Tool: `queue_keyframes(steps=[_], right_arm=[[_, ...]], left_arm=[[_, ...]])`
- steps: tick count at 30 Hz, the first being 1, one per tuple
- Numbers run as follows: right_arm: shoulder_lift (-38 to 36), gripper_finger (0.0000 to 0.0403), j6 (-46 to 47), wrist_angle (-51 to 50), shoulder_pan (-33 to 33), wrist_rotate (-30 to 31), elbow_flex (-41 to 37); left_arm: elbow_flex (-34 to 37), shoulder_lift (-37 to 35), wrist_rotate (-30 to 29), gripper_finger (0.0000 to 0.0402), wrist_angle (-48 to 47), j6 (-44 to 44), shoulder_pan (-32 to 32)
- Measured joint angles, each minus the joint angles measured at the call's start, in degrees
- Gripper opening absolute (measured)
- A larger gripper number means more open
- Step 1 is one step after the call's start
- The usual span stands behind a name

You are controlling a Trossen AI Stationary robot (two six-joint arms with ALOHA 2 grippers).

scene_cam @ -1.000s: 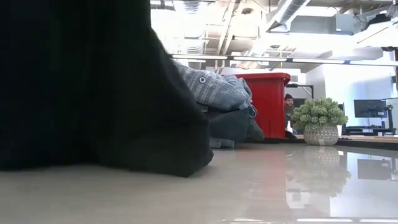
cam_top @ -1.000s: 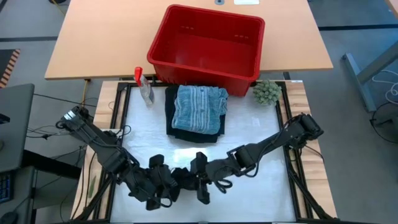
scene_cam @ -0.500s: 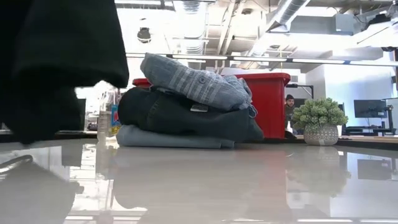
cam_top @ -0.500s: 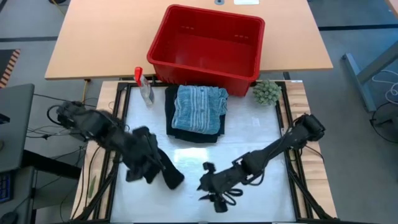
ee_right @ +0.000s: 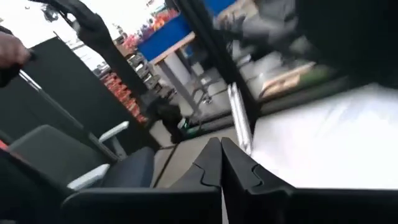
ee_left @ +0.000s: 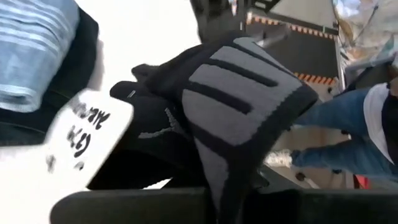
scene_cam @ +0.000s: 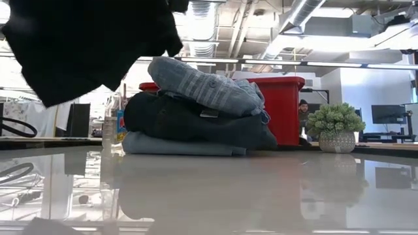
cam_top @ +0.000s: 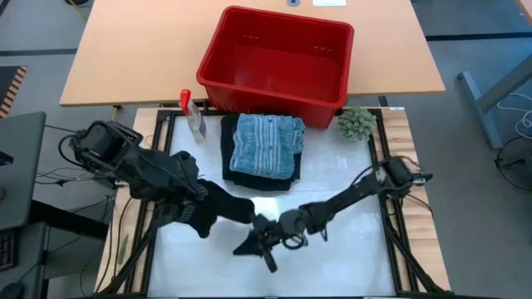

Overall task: Fold Laundry from Bin
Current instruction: Fold the black underwear from the red laundry

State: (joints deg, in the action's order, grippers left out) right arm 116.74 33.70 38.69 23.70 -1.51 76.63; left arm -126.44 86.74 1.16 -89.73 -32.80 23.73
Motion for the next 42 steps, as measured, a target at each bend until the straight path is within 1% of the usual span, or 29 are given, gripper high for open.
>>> queue_keyframes(steps=[2, 4, 7, 12, 13, 17, 19, 22, 25, 28, 31, 33, 36, 38, 42], right_arm=[[5.75, 0.0023, 2.64, 1.38, 0.54, 0.11, 3.78], [10.4, 0.0018, 4.56, 1.06, 0.81, 0.38, 6.85], [16.58, 0.0016, 9.12, 4.86, 0.69, 3.33, 12.25], [27.51, 0.0016, 16.83, 10.79, 0.43, 5.59, 21.27], [29.34, 0.0016, 18.85, 11.01, 0.49, 7.27, 23.03], [34.96, 0.0016, 24.44, 12.74, 1.35, 14.12, 28.85], [38.0, 0.0016, 25.69, 15.91, 1.4, 15.5, 31.53], [40.94, 0.0016, 28.73, 19.16, 1.38, 19.33, 34.73], [42.94, 0.0016, 30.35, 19.32, 0.71, 22.28, 37.97], [45.11, 0.0016, 29.34, 18.5, -0.69, 22.55, 42.32], [46.91, 0.0016, 26.45, 17.77, -2.01, 22.51, 46.37], [46.93, 0.0016, 24.0, 16.36, -2.73, 22.47, 47.1], [46.91, 0.0016, 19.89, 18.03, -3.61, 21.47, 47.88], [46.84, 0.0016, 18.47, 18.65, -3.88, 19.34, 48.98], [46.74, 0.0016, 15.69, 19.05, -3.82, 14.0, 52.14]], left_arm=[[0.16, 0.47, 0.82, 0.0, -0.19, -0.25, -0.13], [0.16, 1.54, 2.82, 0.0, -0.32, -0.34, -0.13], [0.16, 3.09, 4.83, 0.0, -0.15, -0.84, 0.41], [0.18, 5.43, 7.35, 0.0, 0.54, -1.12, 2.03], [0.18, 5.77, 7.93, 0.0, 0.44, -1.75, 2.33], [0.18, 6.25, 8.94, 0.0, 0.36, -5.67, 3.51], [0.18, 6.2, 8.94, 0.0, 0.54, -7.39, 4.32], [0.18, 6.2, 9.08, 0.0, 0.56, -10.57, 5.57], [0.17, 6.47, 8.9, 0.0, 1.37, -13.42, 7.37], [0.26, 7.67, 9.13, 0.0, 4.36, -15.22, 9.62], [0.29, 9.44, 11.75, 0.0, 8.75, -16.53, 10.7], [0.29, 10.29, 13.79, 0.0, 10.83, -18.2, 11.65], [0.32, 11.06, 14.97, 0.0, 13.78, -19.69, 13.31], [0.32, 10.99, 13.88, 0.0, 13.98, -20.95, 14.32], [0.32, 10.89, 9.68, 0.0, 12.11, -22.76, 15.49]])
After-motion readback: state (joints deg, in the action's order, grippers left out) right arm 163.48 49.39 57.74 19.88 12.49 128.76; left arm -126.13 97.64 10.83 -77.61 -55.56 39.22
